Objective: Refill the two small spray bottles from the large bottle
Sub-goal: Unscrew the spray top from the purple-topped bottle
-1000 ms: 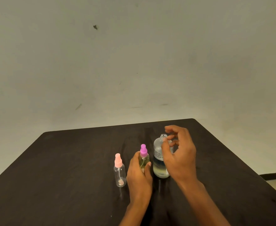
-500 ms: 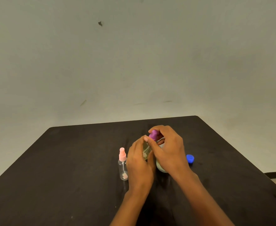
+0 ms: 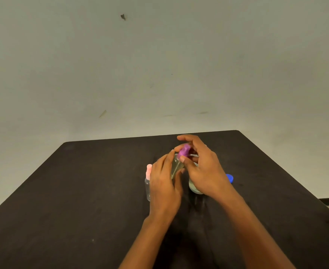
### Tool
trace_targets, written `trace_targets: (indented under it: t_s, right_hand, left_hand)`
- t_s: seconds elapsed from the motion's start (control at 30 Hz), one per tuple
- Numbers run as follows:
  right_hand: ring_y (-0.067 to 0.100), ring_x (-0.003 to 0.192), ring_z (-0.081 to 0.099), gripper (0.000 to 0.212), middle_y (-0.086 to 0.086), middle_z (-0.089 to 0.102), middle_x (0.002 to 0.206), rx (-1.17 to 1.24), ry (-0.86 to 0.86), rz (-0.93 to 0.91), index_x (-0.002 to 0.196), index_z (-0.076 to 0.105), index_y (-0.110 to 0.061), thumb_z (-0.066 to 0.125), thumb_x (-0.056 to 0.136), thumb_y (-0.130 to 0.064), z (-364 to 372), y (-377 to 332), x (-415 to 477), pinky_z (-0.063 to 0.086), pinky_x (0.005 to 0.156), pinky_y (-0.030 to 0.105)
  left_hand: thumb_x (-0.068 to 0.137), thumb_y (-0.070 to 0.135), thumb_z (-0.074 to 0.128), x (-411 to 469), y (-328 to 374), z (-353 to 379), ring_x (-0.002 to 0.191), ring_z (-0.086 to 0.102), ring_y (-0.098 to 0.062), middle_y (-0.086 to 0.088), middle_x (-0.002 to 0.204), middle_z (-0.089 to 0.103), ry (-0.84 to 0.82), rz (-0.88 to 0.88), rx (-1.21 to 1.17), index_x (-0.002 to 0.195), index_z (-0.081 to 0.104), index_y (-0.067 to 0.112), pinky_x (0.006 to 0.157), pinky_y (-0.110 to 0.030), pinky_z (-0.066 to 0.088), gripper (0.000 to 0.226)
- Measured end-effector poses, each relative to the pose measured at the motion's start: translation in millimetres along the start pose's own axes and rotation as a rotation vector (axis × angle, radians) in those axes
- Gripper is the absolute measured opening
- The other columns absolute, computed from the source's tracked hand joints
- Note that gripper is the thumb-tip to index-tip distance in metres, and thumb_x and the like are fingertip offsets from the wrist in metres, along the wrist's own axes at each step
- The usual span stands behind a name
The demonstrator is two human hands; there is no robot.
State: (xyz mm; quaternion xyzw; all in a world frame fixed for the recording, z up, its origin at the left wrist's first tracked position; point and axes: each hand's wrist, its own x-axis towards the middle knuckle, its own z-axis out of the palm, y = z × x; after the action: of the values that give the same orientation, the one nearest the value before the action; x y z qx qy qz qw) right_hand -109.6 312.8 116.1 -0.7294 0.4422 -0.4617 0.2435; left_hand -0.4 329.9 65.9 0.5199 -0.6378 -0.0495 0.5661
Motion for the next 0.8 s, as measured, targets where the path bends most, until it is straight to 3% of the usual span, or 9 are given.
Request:
trace_targets:
  t_s: [0.13, 0.27, 0.37, 0.5, 0.67, 0.8]
  right_hand:
    - [0.005, 0.109, 0.056, 0.046, -0.011, 0.059, 0.118, 0.048, -0.026, -0.018, 0.129, 0.044, -0.029, 0.06, 0.09, -0.009, 2, -6, -2, 0.045, 0.096, 0.018]
    - [0.004, 0.102, 0.056, 0.05, -0.012, 0.056, 0.113, -0.031, 0.111, -0.023, 0.126, 0.047, -0.028, 0.07, 0.082, -0.034, 8, -5, -2, 0.046, 0.088, 0.017]
    - [-0.002, 0.089, 0.055, 0.051, -0.022, 0.053, 0.094, -0.069, 0.189, -0.003, 0.12, 0.051, -0.027, 0.074, 0.077, -0.04, 11, -1, -3, 0.047, 0.08, 0.014]
    - [-0.009, 0.087, 0.055, 0.046, -0.017, 0.057, 0.085, 0.0, 0.149, 0.015, 0.117, 0.051, -0.031, 0.076, 0.079, -0.025, 14, 5, -8, 0.042, 0.071, 0.002]
    - [-0.002, 0.096, 0.059, 0.052, -0.009, 0.065, 0.098, 0.077, -0.005, 0.032, 0.121, 0.049, -0.03, 0.071, 0.081, -0.003, 13, 14, -15, 0.043, 0.081, 0.005]
    - [0.0, 0.103, 0.058, 0.052, -0.013, 0.063, 0.106, 0.067, -0.033, 0.019, 0.123, 0.05, -0.029, 0.073, 0.081, -0.01, 14, 18, -20, 0.046, 0.087, 0.01]
  left_hand:
    - [0.09, 0.007, 0.061, 0, -4, -6, 0.116, 0.045, -0.006, -0.006, 0.129, 0.056, -0.037, 0.06, 0.037, 0.135, 0.048, 0.008, 0.1, -0.024, 0.041, 0.047]
    - [0.089, 0.004, 0.06, 0, -10, -10, 0.122, 0.046, -0.013, -0.009, 0.132, 0.054, -0.047, 0.127, 0.062, 0.136, 0.044, 0.004, 0.1, -0.049, 0.044, 0.05]
    - [0.085, 0.008, 0.059, -3, -17, -12, 0.116, 0.042, -0.004, -0.011, 0.126, 0.056, -0.022, 0.176, 0.051, 0.132, 0.047, 0.003, 0.095, -0.052, 0.047, 0.048]
    - [0.084, 0.004, 0.061, -11, -31, -9, 0.112, 0.049, -0.01, -0.009, 0.123, 0.059, -0.049, 0.197, 0.029, 0.126, 0.051, 0.003, 0.094, -0.058, 0.044, 0.043]
    - [0.088, 0.003, 0.056, -20, -48, 2, 0.121, 0.045, -0.008, -0.01, 0.125, 0.058, -0.023, 0.256, 0.031, 0.126, 0.051, -0.003, 0.102, -0.064, 0.034, 0.038]
    - [0.09, 0.003, 0.049, -26, -53, 9, 0.122, 0.046, -0.017, -0.016, 0.126, 0.056, 0.006, 0.314, 0.05, 0.129, 0.048, -0.002, 0.098, -0.062, 0.039, 0.04]
